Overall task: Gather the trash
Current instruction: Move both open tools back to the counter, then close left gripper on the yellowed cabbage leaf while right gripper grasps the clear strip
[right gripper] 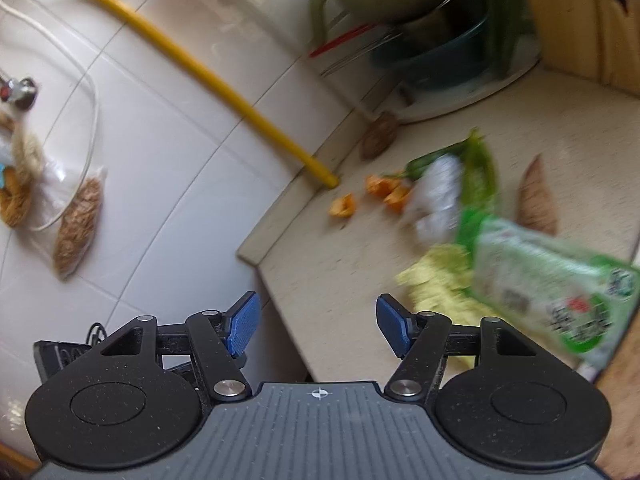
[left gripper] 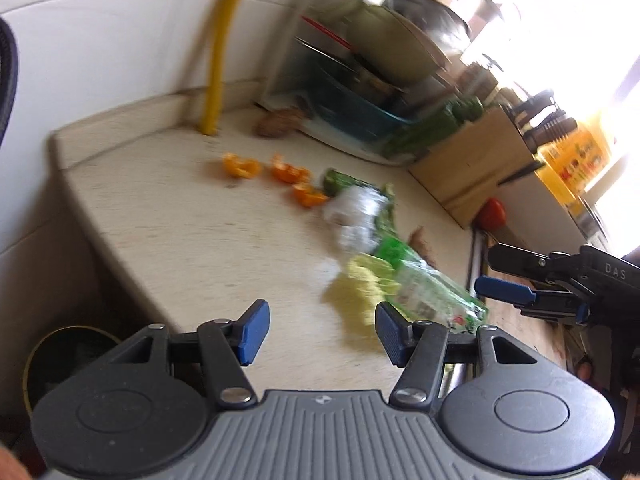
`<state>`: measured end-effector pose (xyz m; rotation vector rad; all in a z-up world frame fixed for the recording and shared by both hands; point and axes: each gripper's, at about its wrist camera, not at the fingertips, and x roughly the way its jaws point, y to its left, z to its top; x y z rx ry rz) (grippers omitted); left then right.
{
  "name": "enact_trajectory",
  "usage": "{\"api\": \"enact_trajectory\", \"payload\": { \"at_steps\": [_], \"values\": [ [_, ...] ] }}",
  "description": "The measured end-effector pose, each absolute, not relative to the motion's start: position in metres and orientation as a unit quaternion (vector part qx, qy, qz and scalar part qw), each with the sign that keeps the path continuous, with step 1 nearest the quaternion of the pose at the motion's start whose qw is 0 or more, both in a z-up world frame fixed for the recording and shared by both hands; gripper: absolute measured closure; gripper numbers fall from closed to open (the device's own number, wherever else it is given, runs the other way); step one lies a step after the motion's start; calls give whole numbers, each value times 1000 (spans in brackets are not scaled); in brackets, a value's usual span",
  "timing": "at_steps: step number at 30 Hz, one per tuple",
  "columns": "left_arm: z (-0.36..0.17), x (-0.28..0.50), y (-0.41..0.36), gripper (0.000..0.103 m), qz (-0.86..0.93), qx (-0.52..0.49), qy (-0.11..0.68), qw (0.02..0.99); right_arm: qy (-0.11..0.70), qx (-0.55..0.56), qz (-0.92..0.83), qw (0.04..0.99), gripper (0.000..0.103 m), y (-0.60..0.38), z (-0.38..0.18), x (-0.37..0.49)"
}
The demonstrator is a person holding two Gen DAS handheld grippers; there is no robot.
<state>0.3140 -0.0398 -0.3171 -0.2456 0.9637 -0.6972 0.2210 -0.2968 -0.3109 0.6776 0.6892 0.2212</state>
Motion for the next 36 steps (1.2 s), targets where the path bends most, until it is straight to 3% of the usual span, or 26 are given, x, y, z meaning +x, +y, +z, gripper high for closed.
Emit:
{"api": "enact_trajectory", "payload": {
  "at_steps": [22, 36],
  "values": [
    [-362, 336, -169, 44, -339, -85, 537, 768, 360, 301, 49, 882, 27, -413, -348, 227],
    [-357, 331, -151, 45, -309, -110, 523, 786, 401, 232, 79, 883, 23, -407, -362, 224]
  ]
}}
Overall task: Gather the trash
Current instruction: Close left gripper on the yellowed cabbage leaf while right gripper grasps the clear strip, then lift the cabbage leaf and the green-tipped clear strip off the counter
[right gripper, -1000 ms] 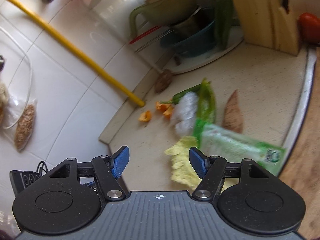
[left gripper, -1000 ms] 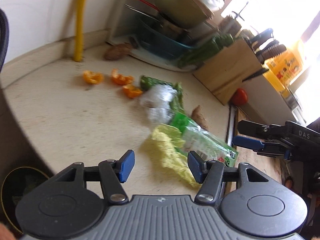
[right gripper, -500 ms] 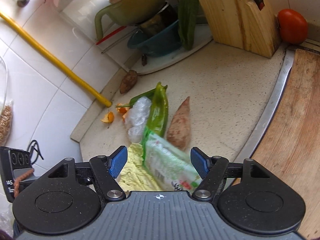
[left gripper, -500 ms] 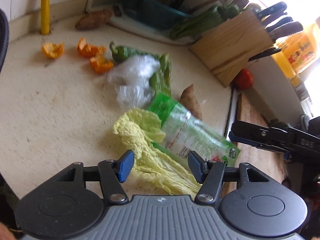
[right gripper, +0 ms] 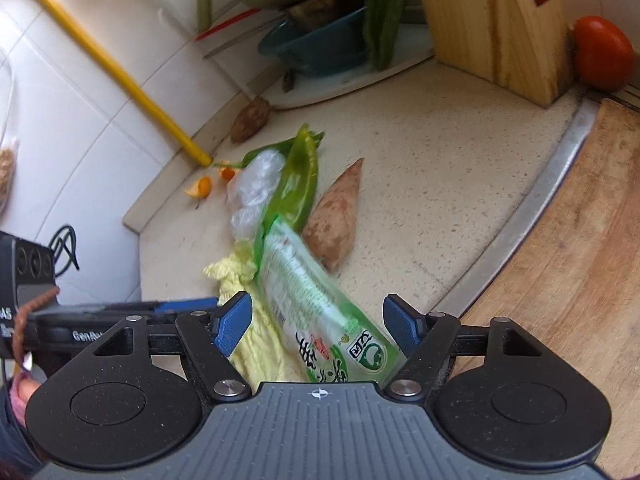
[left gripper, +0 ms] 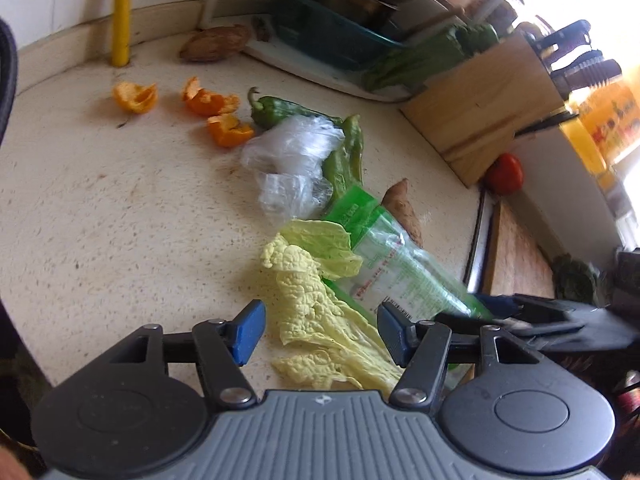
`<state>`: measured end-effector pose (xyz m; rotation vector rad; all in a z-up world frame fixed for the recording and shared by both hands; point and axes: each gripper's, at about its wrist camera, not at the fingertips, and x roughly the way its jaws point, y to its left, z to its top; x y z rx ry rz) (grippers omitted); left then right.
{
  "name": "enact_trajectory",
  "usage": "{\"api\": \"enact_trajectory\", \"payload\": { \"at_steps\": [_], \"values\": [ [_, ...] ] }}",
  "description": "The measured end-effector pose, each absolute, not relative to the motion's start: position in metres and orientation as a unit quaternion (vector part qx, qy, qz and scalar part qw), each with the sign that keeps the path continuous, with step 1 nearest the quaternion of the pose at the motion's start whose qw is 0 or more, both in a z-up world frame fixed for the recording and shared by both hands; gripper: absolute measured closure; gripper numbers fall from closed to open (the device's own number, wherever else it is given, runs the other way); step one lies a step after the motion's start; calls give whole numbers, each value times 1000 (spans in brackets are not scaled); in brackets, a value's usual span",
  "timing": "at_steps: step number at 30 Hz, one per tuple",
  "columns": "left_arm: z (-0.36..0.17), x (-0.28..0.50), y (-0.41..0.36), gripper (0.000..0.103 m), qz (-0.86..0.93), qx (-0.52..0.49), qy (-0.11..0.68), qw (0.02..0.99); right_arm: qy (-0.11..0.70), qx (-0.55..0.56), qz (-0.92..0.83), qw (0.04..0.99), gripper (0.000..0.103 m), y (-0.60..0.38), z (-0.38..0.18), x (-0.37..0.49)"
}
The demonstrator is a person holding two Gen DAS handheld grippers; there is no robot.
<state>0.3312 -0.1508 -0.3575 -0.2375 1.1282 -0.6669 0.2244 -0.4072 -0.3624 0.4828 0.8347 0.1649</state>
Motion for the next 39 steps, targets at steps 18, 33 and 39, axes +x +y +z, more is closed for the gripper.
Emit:
{"api": "enact_trajectory", "payload": {
  "at_steps": [18, 33, 39],
  "values": [
    [-370, 324, -127, 43, -311, -157, 550, 759, 438, 275, 198, 833, 92, -391, -355, 230],
    [-378, 336, -177, 94, -315, -106, 526, 783, 407, 329, 172, 835, 35, -412, -378, 230],
    [-363, 327, -193, 95, -322, -7, 509, 798, 399, 342, 142, 839, 31, -431, -380, 230]
  ]
}}
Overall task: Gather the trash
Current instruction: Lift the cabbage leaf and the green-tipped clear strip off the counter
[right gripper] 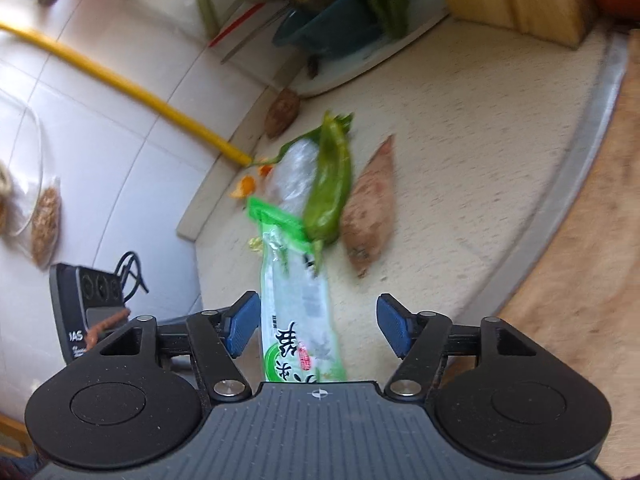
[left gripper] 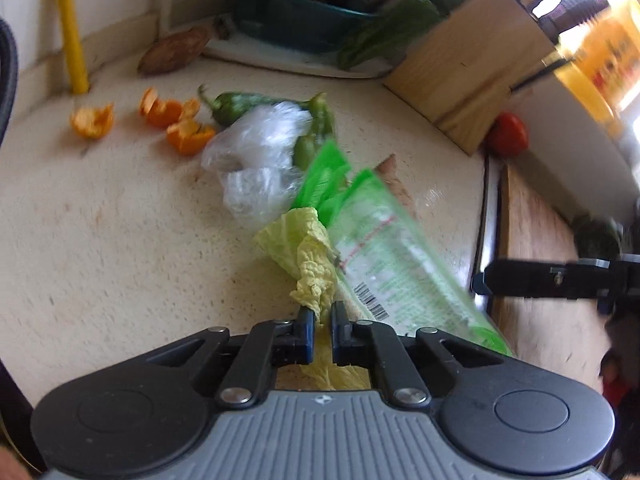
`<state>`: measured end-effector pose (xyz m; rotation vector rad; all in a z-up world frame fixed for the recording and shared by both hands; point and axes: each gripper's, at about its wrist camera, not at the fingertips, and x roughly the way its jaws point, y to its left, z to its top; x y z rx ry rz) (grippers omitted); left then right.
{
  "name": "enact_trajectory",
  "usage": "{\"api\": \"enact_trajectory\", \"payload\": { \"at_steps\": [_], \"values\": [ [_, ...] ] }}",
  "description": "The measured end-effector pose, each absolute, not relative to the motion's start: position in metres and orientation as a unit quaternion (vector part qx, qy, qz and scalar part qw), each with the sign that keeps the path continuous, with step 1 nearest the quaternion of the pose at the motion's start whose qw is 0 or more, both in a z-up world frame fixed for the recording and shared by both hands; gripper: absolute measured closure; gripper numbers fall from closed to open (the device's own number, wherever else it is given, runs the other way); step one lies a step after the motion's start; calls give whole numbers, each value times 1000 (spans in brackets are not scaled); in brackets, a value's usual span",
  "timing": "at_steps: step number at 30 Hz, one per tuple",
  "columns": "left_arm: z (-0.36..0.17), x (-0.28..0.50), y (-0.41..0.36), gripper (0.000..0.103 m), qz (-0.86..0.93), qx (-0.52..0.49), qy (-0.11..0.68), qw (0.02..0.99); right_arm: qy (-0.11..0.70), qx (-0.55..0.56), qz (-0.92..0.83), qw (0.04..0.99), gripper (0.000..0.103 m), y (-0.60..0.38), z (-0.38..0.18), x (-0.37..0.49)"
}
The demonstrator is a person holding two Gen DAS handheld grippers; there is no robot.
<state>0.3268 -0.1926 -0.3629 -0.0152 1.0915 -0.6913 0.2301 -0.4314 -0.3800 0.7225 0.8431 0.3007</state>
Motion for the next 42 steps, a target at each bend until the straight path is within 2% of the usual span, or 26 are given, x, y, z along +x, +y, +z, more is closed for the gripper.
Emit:
{"api": "enact_trajectory", "payload": {
  "at_steps": [8, 10, 12, 16, 17, 19, 20, 21, 22, 24, 26, 32, 42],
  "values": [
    [-338, 326, -168, 95, -334, -32, 495, 801, 384, 330, 140, 851, 24, -436, -373, 226],
    [-340, 326, -164, 95, -332, -44, 501, 798, 385, 322, 146, 853, 24, -432, -370, 228],
    [-345, 324, -163, 95, -328, -49, 506, 796, 388, 313, 158, 852, 17, -425, -367, 232],
    [-351, 320, -151, 95, -320, -73, 518, 790, 412, 282, 182, 847, 16, -399, -369, 246],
    [-351, 318, -146, 95, -318, -78, 518, 790, 417, 269, 184, 849, 18, -392, -371, 251],
    [-351, 317, -138, 95, -314, -88, 519, 790, 433, 233, 165, 855, 30, -380, -375, 262],
    [-351, 318, -134, 95, -312, -93, 518, 791, 445, 215, 149, 857, 49, -376, -378, 267],
    [-351, 318, -132, 95, -311, -99, 516, 792, 457, 204, 142, 854, 77, -374, -381, 271],
    [-351, 319, -130, 95, -310, -106, 515, 792, 466, 206, 143, 849, 85, -374, -385, 273],
    [-351, 319, -127, 95, -314, -119, 514, 790, 474, 226, 154, 837, 90, -376, -388, 272],
    [-348, 318, -125, 95, -320, -122, 508, 790, 469, 247, 161, 833, 92, -380, -389, 267],
    [-330, 315, -111, 95, -334, -126, 479, 802, 406, 400, 187, 800, 92, -402, -391, 243],
    [-301, 300, -53, 95, -313, -143, 438, 830, 353, 384, 191, 832, 92, -375, -347, 227]
  ]
}}
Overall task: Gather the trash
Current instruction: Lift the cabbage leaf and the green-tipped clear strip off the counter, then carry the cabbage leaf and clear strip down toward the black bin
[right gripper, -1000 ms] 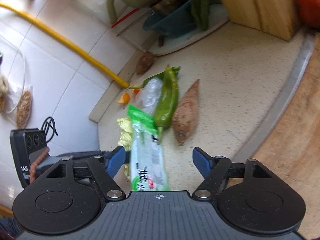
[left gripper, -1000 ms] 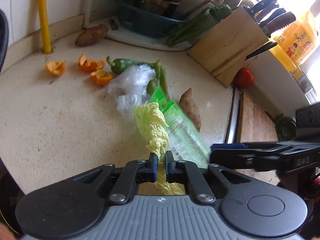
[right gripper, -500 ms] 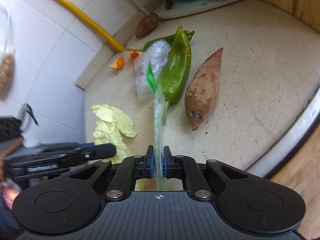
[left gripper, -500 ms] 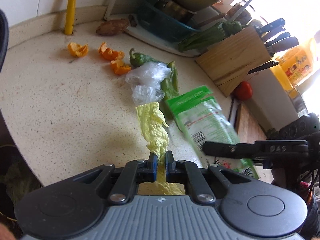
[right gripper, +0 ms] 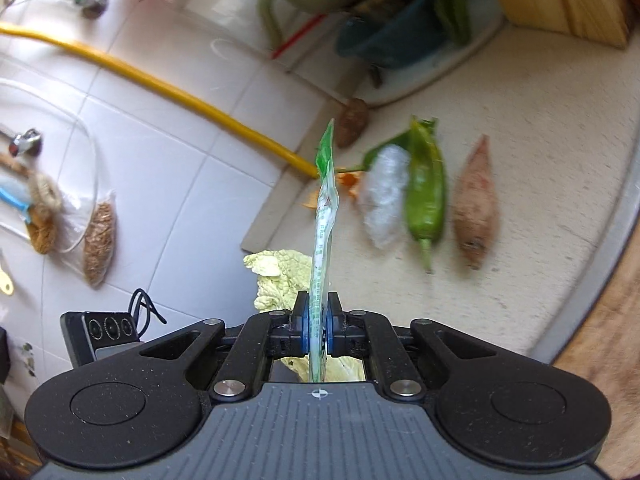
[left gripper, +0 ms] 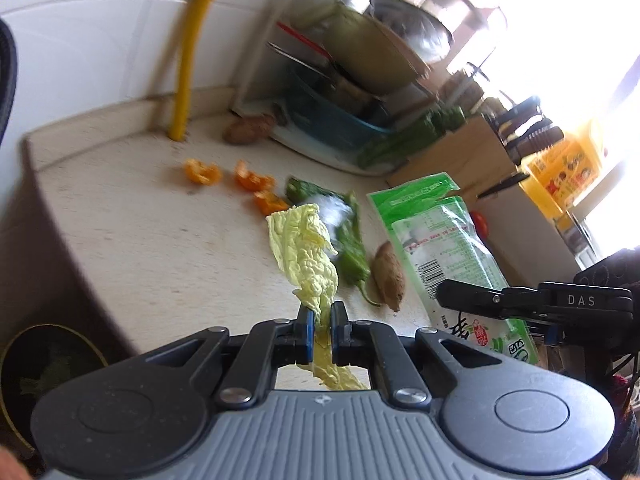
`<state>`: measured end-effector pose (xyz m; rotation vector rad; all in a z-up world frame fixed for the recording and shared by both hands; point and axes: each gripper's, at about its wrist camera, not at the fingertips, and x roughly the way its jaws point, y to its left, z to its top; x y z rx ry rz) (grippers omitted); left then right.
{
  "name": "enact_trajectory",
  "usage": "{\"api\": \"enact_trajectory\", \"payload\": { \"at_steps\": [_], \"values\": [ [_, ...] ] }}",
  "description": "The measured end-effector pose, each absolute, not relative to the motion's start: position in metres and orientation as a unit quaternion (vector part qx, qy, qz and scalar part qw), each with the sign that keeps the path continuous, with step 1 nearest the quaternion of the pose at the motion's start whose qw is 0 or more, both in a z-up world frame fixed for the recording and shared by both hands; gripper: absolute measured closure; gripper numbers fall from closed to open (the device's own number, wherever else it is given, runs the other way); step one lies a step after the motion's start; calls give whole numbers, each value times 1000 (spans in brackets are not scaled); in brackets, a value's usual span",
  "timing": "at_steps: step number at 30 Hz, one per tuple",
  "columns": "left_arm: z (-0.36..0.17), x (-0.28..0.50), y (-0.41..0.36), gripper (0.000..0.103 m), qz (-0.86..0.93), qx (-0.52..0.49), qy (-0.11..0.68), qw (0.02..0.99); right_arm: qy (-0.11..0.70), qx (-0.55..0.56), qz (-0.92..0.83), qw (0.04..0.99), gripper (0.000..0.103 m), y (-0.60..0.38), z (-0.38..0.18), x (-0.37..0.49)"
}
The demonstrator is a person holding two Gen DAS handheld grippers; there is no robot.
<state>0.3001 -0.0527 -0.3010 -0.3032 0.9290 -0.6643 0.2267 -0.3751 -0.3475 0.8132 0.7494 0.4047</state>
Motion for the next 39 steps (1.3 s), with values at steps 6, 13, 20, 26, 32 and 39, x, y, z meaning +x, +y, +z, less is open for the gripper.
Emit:
{"api": "enact_trajectory", "payload": {
  "at_steps": [6, 13, 20, 26, 32, 39],
  "values": [
    [-293, 290, -7, 95, -282, -157, 423, 847, 342, 369, 210, 838, 92, -345, -330, 231],
    [-287, 275, 49, 95, -244, -168, 403, 866, 342, 344, 256, 836, 92, -294, -314, 247],
    [-287, 261, 92, 95, -208, -177, 394, 877, 346, 329, 296, 828, 92, -244, -303, 256],
    [-288, 251, 120, 95, -187, -183, 389, 883, 353, 312, 324, 821, 91, -202, -296, 261],
    [-289, 244, 138, 95, -180, -187, 388, 884, 363, 302, 342, 813, 91, -173, -295, 262],
    [-290, 241, 151, 95, -181, -192, 384, 885, 370, 320, 350, 799, 91, -154, -300, 262]
  ]
}}
